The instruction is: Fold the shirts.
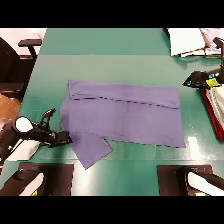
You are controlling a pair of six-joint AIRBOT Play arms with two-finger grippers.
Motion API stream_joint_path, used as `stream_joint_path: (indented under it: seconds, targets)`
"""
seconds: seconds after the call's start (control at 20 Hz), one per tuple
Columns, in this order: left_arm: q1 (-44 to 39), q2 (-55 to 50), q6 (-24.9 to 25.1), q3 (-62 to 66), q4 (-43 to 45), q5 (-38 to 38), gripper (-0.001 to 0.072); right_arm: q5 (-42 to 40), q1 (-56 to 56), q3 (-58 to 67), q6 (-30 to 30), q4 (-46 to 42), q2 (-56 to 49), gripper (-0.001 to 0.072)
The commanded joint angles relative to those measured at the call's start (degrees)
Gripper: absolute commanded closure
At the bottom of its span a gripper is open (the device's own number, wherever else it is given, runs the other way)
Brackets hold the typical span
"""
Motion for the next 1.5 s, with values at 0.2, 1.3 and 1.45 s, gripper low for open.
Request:
stream_joint_path:
  seconds: [0.2,1.3,1.45]
  targets:
    - [0.0,0.6,0.1,-4.0,-6.6,7.0,0.0223,1.7,0.2,0.0,0.0,0.0,0.1,0.0323]
    - [0.0,0.9,7.2,3.4,-12.8,3.8,0.0683,-1.5,-31.1,-51.4,-3.1,2.8,8.9,0.0322]
    - [0.0,0.9,7.2,3.4,-12.8,3.9,0.0683,-2.2,-25.5,-50.0,-3.1,4.0,8.9,0.0419]
